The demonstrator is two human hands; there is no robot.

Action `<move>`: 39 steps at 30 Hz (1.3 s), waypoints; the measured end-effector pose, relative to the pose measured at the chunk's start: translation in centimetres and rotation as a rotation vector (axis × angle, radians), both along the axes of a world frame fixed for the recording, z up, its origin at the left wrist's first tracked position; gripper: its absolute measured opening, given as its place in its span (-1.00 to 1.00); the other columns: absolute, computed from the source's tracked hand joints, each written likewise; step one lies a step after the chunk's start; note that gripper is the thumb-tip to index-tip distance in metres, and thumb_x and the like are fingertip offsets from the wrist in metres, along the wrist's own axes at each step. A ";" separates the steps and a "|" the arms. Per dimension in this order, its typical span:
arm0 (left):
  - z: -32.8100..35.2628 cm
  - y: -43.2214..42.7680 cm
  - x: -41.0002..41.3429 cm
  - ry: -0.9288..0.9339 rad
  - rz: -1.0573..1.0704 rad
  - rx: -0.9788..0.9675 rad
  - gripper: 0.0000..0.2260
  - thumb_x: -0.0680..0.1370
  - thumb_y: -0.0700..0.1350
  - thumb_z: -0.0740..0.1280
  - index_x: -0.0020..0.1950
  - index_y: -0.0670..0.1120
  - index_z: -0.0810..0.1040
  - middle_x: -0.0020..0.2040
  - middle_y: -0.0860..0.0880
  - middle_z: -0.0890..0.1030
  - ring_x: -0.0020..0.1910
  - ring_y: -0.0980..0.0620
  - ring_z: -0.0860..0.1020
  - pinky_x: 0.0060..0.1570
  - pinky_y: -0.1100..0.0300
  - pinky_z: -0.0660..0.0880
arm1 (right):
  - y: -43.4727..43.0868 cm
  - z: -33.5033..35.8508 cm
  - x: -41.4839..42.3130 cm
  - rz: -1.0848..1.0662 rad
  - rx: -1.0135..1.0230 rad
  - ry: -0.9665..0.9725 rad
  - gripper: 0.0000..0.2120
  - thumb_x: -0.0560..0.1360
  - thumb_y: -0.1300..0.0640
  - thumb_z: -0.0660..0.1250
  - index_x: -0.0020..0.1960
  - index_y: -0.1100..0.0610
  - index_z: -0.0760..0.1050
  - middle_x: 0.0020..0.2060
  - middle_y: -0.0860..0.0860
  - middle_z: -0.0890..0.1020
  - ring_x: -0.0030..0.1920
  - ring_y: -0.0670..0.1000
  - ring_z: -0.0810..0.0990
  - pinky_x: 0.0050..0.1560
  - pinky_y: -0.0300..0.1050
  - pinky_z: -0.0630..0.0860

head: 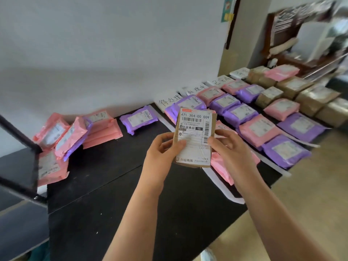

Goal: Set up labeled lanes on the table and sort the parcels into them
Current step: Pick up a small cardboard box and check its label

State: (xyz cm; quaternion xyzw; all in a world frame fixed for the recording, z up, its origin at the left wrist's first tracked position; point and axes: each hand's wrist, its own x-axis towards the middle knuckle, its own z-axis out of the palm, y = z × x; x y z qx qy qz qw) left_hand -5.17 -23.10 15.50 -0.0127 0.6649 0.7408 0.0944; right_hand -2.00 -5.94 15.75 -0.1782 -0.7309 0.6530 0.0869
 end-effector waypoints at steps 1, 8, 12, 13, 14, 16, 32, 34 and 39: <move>-0.1 1.2 0.1 -0.009 -0.024 -0.006 -0.76 0.52 -0.09 0.44 0.18 0.00 0.57 0.02 0.03 0.70 -0.12 0.16 0.69 -0.30 0.45 0.50 | 1.3 -0.1 0.5 -0.040 0.020 -0.004 -0.66 0.52 0.02 0.43 0.27 -0.05 0.46 -0.01 -0.14 0.67 -0.08 -0.16 0.68 0.01 -0.10 0.60; 0.4 11.9 1.4 -0.022 -0.209 -0.066 -0.79 0.54 -0.06 0.42 0.17 0.04 0.58 0.00 0.02 0.71 -0.09 0.10 0.70 -0.26 0.39 0.54 | 13.5 -0.1 3.5 -0.120 0.103 0.033 -0.44 0.48 0.01 0.48 0.42 -0.09 0.37 0.20 -0.21 0.53 0.13 -0.15 0.57 0.02 -0.19 0.49; 0.8 20.3 2.2 -0.030 -0.294 -0.083 -0.81 0.54 -0.05 0.41 0.14 0.08 0.57 0.01 0.04 0.71 -0.06 0.08 0.69 -0.07 0.21 0.59 | 21.9 -0.4 5.4 -0.073 0.114 0.026 -0.48 0.39 -0.01 0.55 0.30 -0.16 0.47 0.15 -0.23 0.61 0.17 -0.07 0.61 0.20 0.07 0.56; 0.7 22.6 2.5 -0.027 -0.312 -0.088 -0.80 0.54 -0.06 0.41 0.15 0.07 0.58 0.02 0.02 0.71 -0.05 0.08 0.69 -0.05 0.20 0.59 | 24.1 -0.5 5.9 -0.082 0.105 0.033 -0.46 0.36 -0.01 0.57 0.28 -0.16 0.48 0.14 -0.21 0.62 0.16 -0.07 0.62 0.19 0.09 0.57; 0.6 25.0 2.8 -0.022 -0.323 -0.086 -0.80 0.54 -0.07 0.41 0.16 0.05 0.58 0.02 0.01 0.71 -0.06 0.07 0.69 -0.09 0.24 0.59 | 26.5 -0.6 6.5 -0.102 0.103 0.040 -0.45 0.34 0.00 0.58 0.27 -0.14 0.48 0.14 -0.20 0.62 0.15 -0.07 0.62 0.17 0.08 0.59; 0.4 29.7 3.6 0.001 -0.341 -0.077 -0.82 0.55 -0.10 0.41 0.14 0.03 0.61 -0.01 0.02 0.72 -0.08 0.10 0.69 -0.19 0.35 0.55 | 30.9 -0.6 7.8 -0.137 0.112 0.041 -0.45 0.37 0.07 0.58 0.29 -0.11 0.46 0.13 -0.18 0.62 0.13 -0.12 0.61 0.10 -0.05 0.59; -1.9 54.9 0.9 -0.006 -0.428 -0.120 -0.54 0.50 0.08 0.43 0.35 0.01 0.45 0.24 0.06 0.58 0.18 0.12 0.56 -0.04 0.27 0.44 | 53.4 -1.3 8.4 -0.417 0.031 0.018 -0.66 0.40 0.13 0.56 0.11 0.01 0.53 -0.04 -0.14 0.68 -0.12 -0.28 0.65 -0.25 -0.37 0.55; -2.6 57.9 -1.1 -0.019 -0.391 -0.105 -0.50 0.48 0.13 0.43 0.36 0.07 0.39 0.31 0.08 0.51 0.28 0.07 0.49 0.05 0.18 0.38 | 56.3 -1.5 6.4 -0.458 0.030 0.021 -0.65 0.40 0.10 0.55 0.13 0.02 0.52 -0.03 -0.16 0.65 -0.11 -0.29 0.63 -0.25 -0.39 0.52; -3.5 65.4 -6.7 -0.058 -0.347 -0.091 -0.53 0.47 0.17 0.42 0.29 0.12 0.34 0.30 0.07 0.46 0.25 0.07 0.44 -0.03 0.27 0.36 | 63.7 -2.0 0.2 -0.546 0.029 -0.029 -0.63 0.42 0.03 0.54 0.16 0.01 0.50 0.01 -0.13 0.63 0.04 -0.13 0.61 -0.07 -0.20 0.52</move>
